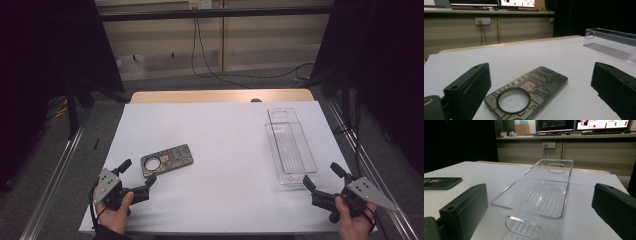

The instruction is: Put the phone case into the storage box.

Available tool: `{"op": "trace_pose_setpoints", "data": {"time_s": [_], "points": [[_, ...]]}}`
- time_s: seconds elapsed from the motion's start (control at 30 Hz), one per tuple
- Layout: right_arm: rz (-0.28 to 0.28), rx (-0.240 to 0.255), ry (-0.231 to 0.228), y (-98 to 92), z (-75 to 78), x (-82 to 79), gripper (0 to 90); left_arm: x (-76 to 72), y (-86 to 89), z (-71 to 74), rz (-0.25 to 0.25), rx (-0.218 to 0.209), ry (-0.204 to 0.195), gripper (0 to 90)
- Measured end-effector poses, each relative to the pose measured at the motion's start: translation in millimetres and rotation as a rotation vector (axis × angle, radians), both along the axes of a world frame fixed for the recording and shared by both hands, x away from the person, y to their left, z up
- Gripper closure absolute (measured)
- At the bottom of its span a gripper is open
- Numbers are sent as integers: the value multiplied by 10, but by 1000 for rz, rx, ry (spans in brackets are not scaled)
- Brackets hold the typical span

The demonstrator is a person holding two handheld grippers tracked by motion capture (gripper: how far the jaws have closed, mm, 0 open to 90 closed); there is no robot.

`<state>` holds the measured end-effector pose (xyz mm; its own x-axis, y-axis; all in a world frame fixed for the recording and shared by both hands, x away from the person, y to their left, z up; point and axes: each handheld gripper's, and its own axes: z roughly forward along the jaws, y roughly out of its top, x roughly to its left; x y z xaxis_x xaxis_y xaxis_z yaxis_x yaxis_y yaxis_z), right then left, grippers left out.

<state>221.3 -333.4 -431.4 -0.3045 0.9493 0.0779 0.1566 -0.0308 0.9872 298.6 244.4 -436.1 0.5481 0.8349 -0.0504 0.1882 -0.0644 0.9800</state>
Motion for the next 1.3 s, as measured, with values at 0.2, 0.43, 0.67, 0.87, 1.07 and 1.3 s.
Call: {"op": "trace_pose_setpoints", "data": {"time_s": [0.2,0.43,0.67,0.87,1.07,1.3], "points": [[13,-2,4,-9,-4,6,0,12,7,-6,5,4,14,28],[31,8,5,-18,-13,11,0,30,-6,-2,-1,-11,29,28],[35,3,8,-2,-16,23,0,56,-33,5,-45,-13,49,27],[24,5,7,2,-4,20,0,63,-30,43,-74,-13,45,18],[25,-6,6,23,1,10,0,82,-95,77,-108,3,39,24],[20,-3,9,-6,-7,12,0,147,-173,56,-107,6,46,21]]}}
